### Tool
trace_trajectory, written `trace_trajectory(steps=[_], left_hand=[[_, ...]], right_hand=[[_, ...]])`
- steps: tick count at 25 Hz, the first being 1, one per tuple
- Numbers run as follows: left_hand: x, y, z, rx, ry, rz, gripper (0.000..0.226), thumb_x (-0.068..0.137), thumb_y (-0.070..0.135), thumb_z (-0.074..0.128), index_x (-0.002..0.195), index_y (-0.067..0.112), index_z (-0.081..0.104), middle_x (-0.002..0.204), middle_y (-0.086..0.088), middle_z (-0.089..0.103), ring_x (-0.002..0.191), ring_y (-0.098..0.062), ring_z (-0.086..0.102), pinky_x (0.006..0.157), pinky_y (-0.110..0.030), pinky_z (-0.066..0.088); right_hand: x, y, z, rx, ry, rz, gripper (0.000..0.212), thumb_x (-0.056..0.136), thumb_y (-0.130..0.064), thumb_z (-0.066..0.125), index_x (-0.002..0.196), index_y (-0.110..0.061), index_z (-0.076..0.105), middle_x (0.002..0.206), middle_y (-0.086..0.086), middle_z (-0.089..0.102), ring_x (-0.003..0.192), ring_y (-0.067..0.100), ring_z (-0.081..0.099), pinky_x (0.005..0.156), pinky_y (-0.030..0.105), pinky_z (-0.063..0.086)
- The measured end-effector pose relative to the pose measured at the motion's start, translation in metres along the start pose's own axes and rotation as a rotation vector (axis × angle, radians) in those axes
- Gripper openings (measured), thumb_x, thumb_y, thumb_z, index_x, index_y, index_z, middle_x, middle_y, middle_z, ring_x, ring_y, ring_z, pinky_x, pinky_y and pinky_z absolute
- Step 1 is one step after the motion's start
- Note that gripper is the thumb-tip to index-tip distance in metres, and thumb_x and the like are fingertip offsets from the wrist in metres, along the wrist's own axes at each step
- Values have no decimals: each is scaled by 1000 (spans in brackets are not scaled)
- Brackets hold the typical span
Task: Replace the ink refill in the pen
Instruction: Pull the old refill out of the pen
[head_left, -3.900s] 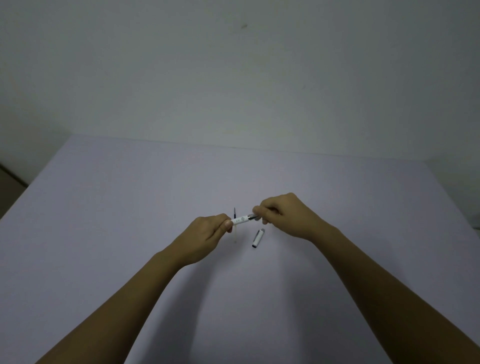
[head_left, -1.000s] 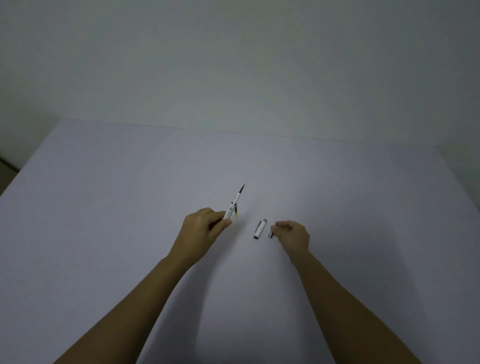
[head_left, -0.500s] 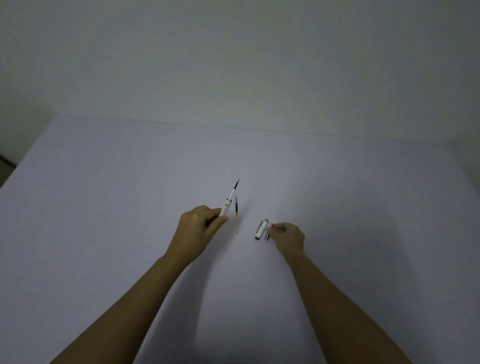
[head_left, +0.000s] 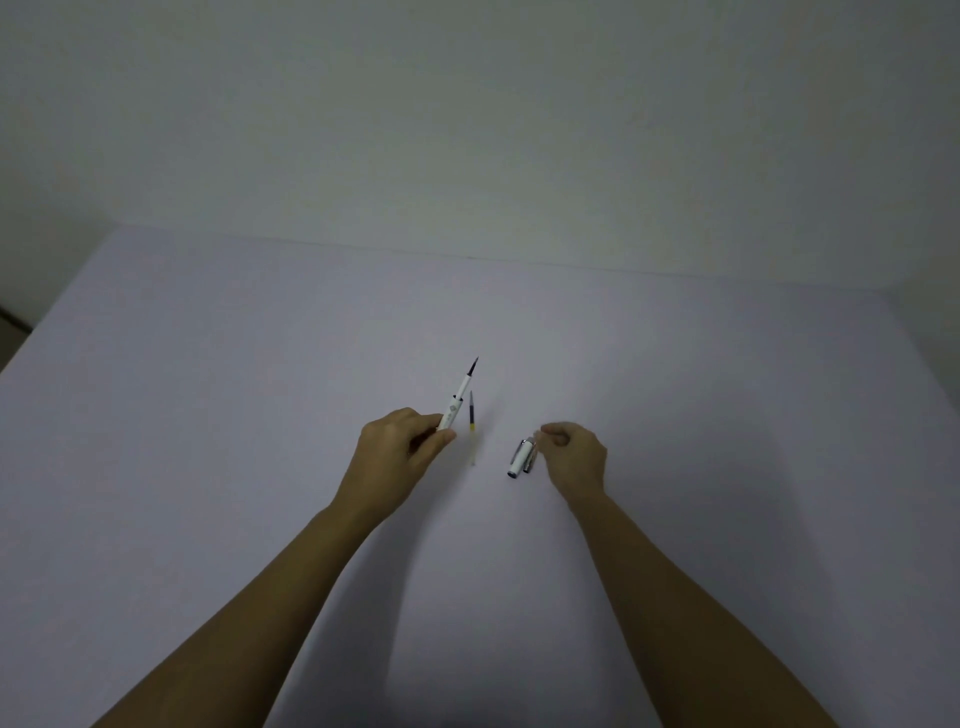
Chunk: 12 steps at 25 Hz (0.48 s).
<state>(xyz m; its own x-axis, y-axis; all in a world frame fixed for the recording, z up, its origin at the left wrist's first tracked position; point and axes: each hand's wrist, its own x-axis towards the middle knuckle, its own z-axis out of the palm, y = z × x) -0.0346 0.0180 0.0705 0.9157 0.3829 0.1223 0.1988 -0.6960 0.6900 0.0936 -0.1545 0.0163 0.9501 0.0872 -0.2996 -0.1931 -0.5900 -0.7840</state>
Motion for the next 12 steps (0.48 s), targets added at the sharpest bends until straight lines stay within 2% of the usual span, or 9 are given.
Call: trace_trajectory(steps=[2,3,5,6,8,12], left_hand=[[1,0,2,9,-7,1,31,86,32,56,78,4,66,64,-16,63,63,-27,56,62,-43,49],[1,0,3,23,-16,5,30,87,31,57,77,4,66,64,-16,63,63,-27,56,62,-43,49],[1,-1,7,49,-42,5,31,88,30,57,74,4,64,64,-15,62,62,-26,55,62,-42,48],[1,-3,9,58,-54,0,30,88,29,57,72,4,63,63,-15,62,62,-26,55,62,-43,48],[1,-7,13,64,-69,-11,30,88,28,57,71,4,62,63,-16,62,61,-26,54,62,-43,48],[-7,-16,18,80,-125,-31,29,88,27,57,73,3,63,65,-16,62,61,-28,54,62,-44,48]], right_hand=[[-9,-23,-1,130,-55,-99,19,85,-20,63,97,-7,71,94,13,73,87,21,68,60,7,45],[-14,-35,-1,206,-137,-155,20,86,-22,62,97,-8,71,92,10,73,87,19,69,61,5,47],[-23,-56,-1,290,-315,-266,21,87,-22,62,101,-10,71,95,4,73,90,11,69,76,9,51],[-26,-63,0,300,-375,-302,22,86,-21,64,103,-10,71,94,1,72,88,5,69,79,9,51],[-28,-72,2,298,-409,-324,22,83,-19,67,102,-9,71,90,-1,72,82,-3,67,74,5,50],[-14,-83,7,448,-356,-231,14,84,-16,66,97,-11,68,87,3,70,79,5,67,70,11,52]])
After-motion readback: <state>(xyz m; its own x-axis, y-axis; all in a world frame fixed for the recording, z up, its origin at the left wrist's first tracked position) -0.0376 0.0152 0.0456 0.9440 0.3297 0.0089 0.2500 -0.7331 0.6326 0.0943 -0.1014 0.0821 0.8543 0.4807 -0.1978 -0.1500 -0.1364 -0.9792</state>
